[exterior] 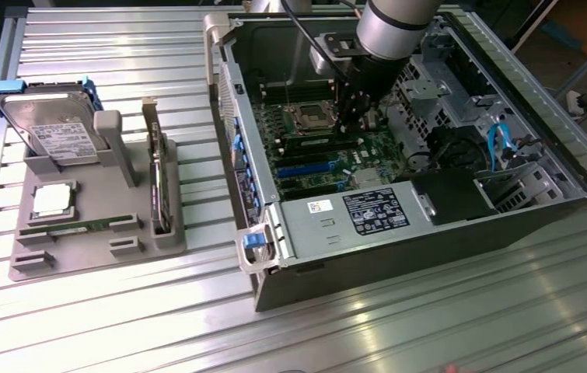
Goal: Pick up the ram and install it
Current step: 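Insert the ram into the slot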
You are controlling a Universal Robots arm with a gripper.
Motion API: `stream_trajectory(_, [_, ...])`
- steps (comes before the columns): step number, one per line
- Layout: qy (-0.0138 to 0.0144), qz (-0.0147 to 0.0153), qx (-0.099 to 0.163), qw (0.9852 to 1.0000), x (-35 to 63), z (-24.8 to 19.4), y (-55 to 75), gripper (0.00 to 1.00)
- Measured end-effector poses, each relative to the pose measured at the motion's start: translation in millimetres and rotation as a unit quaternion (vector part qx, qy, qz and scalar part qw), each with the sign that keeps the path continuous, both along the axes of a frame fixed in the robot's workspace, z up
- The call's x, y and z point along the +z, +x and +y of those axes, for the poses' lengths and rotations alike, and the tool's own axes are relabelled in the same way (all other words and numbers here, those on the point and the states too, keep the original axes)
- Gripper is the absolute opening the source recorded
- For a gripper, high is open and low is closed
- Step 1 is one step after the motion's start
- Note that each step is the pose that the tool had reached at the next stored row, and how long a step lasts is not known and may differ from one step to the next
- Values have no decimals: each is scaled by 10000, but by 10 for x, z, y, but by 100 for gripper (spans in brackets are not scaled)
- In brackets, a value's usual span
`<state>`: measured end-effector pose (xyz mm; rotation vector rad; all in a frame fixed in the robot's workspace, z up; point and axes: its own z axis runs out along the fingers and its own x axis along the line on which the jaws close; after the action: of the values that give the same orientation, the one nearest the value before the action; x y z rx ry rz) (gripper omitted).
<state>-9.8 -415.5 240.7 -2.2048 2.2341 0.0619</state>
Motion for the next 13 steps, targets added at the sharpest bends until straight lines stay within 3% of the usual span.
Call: stream_trajectory(13, [0, 0, 7, 10000, -12, 0, 0, 12])
